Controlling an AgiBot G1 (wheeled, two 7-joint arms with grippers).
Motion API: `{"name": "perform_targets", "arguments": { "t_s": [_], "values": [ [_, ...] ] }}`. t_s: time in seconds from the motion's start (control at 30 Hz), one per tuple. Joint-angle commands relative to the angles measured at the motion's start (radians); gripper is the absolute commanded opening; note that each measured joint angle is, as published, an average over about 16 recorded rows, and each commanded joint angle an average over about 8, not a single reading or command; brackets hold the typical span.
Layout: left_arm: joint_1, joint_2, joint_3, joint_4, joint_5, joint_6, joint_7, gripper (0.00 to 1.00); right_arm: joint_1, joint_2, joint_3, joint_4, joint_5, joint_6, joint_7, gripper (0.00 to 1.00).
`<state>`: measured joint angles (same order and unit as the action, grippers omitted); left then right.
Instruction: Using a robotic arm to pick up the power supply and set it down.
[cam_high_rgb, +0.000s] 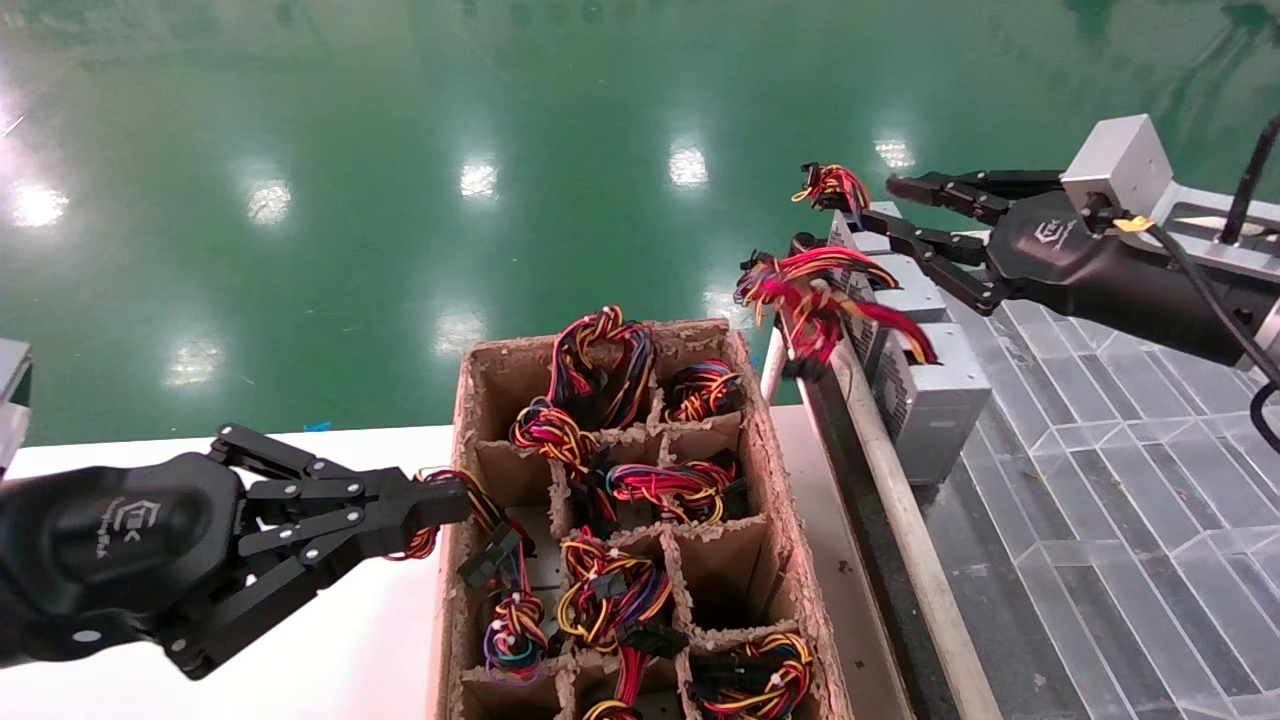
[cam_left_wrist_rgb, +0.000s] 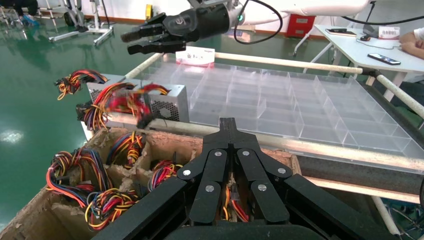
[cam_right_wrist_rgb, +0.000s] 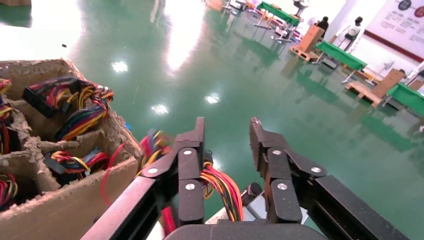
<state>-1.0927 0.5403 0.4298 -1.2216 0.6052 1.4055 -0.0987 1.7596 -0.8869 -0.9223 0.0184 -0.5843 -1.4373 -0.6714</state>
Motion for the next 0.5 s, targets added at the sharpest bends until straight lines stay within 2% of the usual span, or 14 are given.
{"name": "perform_targets", "arguments": {
  "t_s": [0.03,0.3,0.5],
  "values": [
    [0.0,0.0,0.0,0.0,0.0,0.0,0.0,0.0,0.003,0.002,-0.001,0.001,-0.001,-0.006,0.001,1.0],
    [0.0,0.0,0.0,0.0,0.0,0.0,0.0,0.0,0.016,0.022,0.018,0.034,0.015,-0.067,-0.007,1.0],
    [0.0,0.0,0.0,0.0,0.0,0.0,0.0,0.0,-0.035,0.041,0.063,0.126,0.002,-0.065,0.055,1.0]
  ]
}}
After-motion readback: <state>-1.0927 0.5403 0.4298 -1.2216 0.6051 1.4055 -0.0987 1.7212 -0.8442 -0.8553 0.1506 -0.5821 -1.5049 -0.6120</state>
